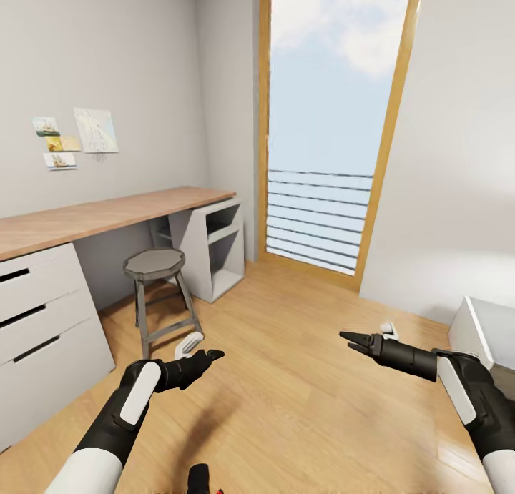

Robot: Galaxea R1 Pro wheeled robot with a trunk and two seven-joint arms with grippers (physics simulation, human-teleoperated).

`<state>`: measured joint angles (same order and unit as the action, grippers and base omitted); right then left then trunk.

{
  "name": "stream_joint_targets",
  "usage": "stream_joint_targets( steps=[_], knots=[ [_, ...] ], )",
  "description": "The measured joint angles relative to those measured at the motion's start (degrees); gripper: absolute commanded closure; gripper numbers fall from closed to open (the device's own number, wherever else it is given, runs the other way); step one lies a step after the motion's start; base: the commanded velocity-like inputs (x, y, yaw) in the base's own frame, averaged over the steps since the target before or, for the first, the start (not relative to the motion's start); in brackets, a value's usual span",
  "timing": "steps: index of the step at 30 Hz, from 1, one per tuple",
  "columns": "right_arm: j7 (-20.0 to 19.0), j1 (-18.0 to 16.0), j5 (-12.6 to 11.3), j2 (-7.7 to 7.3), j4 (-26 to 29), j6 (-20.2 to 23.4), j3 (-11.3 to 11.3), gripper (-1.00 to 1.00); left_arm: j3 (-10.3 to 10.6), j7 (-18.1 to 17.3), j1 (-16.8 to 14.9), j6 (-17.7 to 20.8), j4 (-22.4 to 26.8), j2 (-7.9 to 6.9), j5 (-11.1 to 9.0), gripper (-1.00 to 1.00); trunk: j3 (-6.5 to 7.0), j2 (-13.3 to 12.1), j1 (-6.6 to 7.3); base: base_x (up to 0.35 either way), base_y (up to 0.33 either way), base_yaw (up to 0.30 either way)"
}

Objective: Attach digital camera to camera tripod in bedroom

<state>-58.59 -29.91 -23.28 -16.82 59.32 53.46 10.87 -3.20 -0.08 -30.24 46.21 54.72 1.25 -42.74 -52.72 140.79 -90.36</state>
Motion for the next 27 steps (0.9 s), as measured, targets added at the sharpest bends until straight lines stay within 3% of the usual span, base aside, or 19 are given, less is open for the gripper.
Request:
stream_joint_targets(
  steps=[6, 7, 11, 21, 27],
  knots=[
    [-9.89, -0.01, 0.08, 0.07, -2.45, -3.05, -0.85, -1.0, 0.01, 0.0, 0.0, 0.0, 0.0, 0.0, 0.0, -1.0, -1.08, 2.41, -1.32, 0.0, 0.0, 0.0],
    [-13.14, 0.0, 0.34, 0.08, -2.75, -3.45, -0.94, -1.0, 0.0, 0.0, 0.0, 0.0, 0.0, 0.0, -0.01, -1.0, -1.3, 2.43, -1.35, 0.0, 0.0, 0.0],
    [-17.12, -0.01, 0.76, 0.09, -3.14, -3.92, -1.05, -1.0, 0.01, 0.0, -0.02, 0.0, 0.0, 0.0, -0.01, -1.0, -2.18, 2.48, -1.46, 0.0, 0.0, 0.0],
    [-18.59, 0.0, 1.02, -0.17, -3.21, -1.68, -0.95, -1.0, 0.08, 0.0, -0.01, 0.0, 0.0, 0.0, -0.03, -1.0, -4.4, 2.62, -1.71, 0.0, 0.0, 0.0],
    [-12.21, -0.01, 2.9, -0.22, -3.24, 0.33, -0.69, -1.0, 0.01, 0.0, -0.01, 0.0, 0.0, 0.0, 0.01, -1.0, -5.73, 2.7, -1.87, 0.0, 0.0, 0.0]
  ],
)
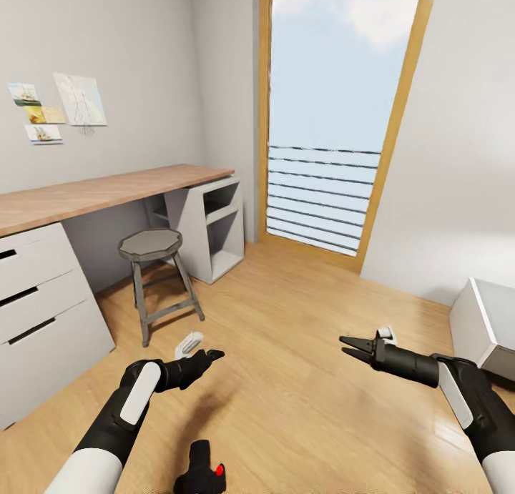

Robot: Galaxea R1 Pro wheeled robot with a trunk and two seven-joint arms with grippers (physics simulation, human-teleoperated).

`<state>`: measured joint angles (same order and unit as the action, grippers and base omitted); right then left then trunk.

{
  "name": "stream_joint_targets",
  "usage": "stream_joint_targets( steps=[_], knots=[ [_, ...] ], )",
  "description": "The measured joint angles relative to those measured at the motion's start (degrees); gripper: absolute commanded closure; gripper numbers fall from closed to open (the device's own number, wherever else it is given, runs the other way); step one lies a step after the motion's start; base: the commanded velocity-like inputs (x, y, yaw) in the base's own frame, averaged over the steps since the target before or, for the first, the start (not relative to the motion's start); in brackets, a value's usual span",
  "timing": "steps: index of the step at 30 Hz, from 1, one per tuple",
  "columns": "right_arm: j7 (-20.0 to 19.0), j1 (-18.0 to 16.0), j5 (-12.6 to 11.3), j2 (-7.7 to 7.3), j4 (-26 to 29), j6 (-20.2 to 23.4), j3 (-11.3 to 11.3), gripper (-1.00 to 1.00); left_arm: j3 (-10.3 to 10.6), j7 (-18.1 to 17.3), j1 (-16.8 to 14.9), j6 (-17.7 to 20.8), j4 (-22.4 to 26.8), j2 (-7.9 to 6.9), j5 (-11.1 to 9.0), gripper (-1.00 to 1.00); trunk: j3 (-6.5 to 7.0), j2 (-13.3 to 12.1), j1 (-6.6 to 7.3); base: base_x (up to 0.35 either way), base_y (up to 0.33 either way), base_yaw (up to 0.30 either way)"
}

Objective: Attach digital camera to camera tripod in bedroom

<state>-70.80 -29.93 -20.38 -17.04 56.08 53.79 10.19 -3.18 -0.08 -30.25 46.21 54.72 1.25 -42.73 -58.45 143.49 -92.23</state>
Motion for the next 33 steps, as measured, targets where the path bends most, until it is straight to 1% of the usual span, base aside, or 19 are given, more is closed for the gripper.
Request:
stream_joint_targets(
  steps=[2, 7, 13, 14, 22, 33],
  knots=[
    [2.43, 0.02, 0.6, 0.02, 0.15, 0.28, 0.01, -1.0, -0.01, 0.0, 0.02, 0.0, -0.04, -0.02, 0.07, -1.0, -0.44, 0.03, -0.05, 0.0, 0.0, 0.0],
    [3.43, 0.02, 0.85, -0.12, 0.35, 0.6, 0.04, -1.0, -0.02, 0.0, 0.02, 0.0, -0.08, -0.07, 0.13, -1.0, -1.55, 0.09, -0.18, 0.0, 0.0, 0.0],
    [3.56, -0.01, 0.72, -0.33, 0.35, 0.68, 0.12, -1.0, -0.08, 0.0, 0.01, 0.0, -0.11, -0.12, 0.19, -1.0, -2.88, 0.18, -0.33, 0.0, 0.0, 0.0],
    [3.53, 0.0, 0.47, -0.44, 0.33, 0.8, 0.2, -1.0, -0.09, 0.0, -0.03, 0.0, -0.15, -0.49, 0.22, -1.0, -3.1, 0.19, -0.36, 0.0, 0.0, 0.0],
    [3.49, 0.01, 0.3, -0.53, 0.56, 2.19, 0.25, -1.0, -0.17, 0.0, -0.01, 0.07, -0.17, -1.31, 0.2, -1.0, -4.88, 0.3, -0.57, 0.0, 0.0, 0.0],
    [3.45, -0.01, 0.28, -0.54, 0.65, 2.36, 0.47, -1.0, -0.18, 0.0, -0.01, 0.07, -0.17, -1.43, 0.23, -1.0, -7.32, 0.45, -0.85, 0.0, 0.0, 0.0]
  ],
)
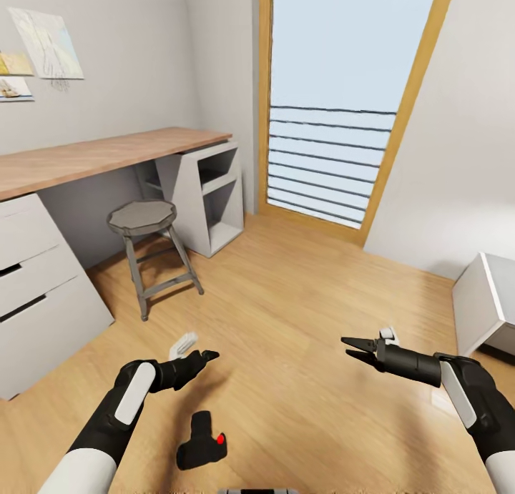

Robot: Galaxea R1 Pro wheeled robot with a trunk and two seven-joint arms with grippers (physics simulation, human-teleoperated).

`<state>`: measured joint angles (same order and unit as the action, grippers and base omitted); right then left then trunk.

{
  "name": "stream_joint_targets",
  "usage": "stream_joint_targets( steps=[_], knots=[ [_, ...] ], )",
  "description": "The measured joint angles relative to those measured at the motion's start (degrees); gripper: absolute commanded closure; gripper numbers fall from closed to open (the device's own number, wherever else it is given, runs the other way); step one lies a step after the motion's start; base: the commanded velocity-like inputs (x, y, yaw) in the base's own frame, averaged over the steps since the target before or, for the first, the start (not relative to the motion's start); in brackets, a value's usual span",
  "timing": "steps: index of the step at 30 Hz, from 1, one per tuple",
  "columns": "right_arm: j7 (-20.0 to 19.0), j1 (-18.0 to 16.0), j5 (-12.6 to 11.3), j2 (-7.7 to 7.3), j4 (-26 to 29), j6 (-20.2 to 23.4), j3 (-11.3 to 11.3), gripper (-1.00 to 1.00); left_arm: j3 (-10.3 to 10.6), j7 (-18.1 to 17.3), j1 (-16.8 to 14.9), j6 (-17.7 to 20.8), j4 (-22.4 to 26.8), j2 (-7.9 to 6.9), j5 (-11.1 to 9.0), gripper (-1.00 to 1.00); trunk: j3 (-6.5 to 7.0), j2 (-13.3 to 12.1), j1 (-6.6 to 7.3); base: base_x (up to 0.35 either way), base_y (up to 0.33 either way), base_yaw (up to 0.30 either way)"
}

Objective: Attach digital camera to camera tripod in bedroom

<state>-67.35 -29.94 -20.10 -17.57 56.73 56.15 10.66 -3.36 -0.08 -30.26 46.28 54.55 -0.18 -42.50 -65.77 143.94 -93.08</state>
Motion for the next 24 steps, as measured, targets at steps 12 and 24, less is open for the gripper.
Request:
stream_joint_targets(
  steps=[12, 24],
  knots=[
    [0.0, 0.0, 0.08, 0.0, 0.03, 0.04, 0.02, -1.0, -0.01, 0.0, -0.01, -0.06, -0.14, -0.38, -0.06, -1.0, -2.66, 0.16, -0.31, 0.0, 0.0, 0.0],
    [0.0, 0.0, 0.31, 0.0, 0.05, 0.1, 0.03, -1.0, -0.04, 0.0, -0.01, -0.17, -0.24, -0.82, -0.08, -1.0, -5.32, 0.32, -0.62, 0.0, 0.0, 0.0]
  ],
)
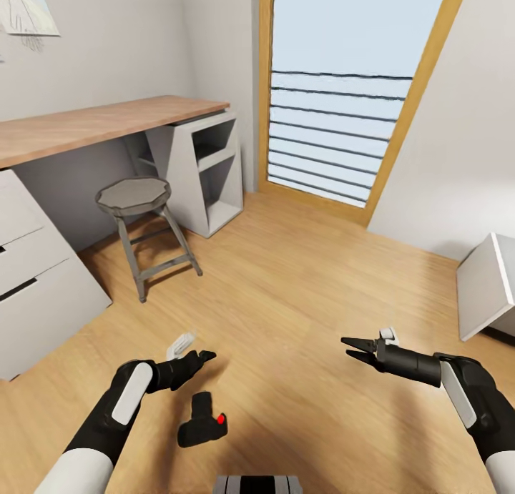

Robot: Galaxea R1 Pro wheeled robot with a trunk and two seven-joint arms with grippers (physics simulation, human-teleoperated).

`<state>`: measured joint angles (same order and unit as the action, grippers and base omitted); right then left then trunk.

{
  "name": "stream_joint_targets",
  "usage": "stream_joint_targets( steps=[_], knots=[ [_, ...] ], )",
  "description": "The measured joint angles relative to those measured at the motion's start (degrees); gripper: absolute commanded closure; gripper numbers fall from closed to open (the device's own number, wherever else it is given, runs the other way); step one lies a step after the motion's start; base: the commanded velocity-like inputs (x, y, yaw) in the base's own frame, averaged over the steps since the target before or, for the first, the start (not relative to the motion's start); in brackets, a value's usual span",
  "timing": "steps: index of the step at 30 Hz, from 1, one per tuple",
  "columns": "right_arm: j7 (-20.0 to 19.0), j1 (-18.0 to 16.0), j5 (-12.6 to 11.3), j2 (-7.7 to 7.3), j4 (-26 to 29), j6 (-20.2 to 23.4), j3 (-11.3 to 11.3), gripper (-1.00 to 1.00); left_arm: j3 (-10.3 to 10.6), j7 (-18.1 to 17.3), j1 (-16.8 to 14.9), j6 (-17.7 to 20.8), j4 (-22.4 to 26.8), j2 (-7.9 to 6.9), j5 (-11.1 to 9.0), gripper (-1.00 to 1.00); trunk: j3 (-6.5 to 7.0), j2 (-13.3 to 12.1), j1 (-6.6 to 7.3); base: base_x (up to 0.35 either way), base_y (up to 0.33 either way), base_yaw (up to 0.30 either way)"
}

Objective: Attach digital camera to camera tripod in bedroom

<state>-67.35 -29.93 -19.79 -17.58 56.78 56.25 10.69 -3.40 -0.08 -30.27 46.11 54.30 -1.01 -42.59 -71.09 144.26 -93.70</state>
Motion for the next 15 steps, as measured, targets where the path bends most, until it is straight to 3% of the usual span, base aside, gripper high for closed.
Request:
stream_joint_targets(
  steps=[15],
  knots=[
    [0.0, 0.0, 0.1, 0.0, 0.0, 0.0, -0.05, -1.0, -0.01, 0.0, 0.0, -0.01, -1.1, -2.0, -0.08, -1.0, -3.33, 0.2, -0.39, 0.0, 0.0, 0.0]
  ],
)
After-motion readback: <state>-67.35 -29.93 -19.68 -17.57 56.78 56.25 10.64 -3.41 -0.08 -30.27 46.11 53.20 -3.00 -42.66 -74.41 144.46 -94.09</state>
